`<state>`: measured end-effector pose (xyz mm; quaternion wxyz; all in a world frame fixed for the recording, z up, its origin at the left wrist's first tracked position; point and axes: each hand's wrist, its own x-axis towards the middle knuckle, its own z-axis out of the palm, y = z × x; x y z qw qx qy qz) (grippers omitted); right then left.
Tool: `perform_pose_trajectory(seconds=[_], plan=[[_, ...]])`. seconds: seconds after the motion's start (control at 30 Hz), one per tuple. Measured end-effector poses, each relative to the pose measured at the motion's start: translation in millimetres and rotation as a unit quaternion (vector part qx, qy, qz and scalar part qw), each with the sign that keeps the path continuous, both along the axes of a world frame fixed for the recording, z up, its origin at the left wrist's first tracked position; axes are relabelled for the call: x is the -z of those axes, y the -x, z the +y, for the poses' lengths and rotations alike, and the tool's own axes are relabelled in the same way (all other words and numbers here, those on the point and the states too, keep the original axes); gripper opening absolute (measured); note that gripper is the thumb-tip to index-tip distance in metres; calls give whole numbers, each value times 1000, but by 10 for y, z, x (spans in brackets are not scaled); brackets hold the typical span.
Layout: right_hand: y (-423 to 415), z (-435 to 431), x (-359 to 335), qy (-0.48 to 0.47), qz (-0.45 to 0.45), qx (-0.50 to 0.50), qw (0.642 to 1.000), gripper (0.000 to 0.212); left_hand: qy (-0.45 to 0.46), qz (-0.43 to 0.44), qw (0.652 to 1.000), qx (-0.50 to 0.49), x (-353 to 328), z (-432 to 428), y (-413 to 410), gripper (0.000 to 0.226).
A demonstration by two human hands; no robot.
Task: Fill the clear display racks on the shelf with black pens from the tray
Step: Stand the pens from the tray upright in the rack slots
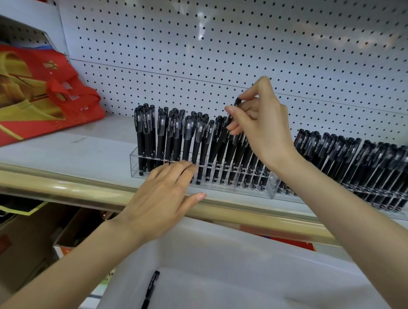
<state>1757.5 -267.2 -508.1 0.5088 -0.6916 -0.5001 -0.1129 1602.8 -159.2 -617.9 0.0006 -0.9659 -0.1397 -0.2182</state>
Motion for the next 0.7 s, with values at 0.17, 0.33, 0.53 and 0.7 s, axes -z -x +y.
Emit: perform_pose_trajectory(seconds=[0.17,0.33,0.53,0.7], plan=[[13,1,19,-1,-4,-7,1000,21,0,8,1000,5,3,16,17,76],[15,20,149,39,-28,5,999,17,4,14,1000,12,15,22,19,77],[-82,82,168,93,-119,62,987,15,6,19,1000,21,26,37,22,77],[-86,25,202,128,-123,55,983,16,16,25,999,22,0,24,39,78]])
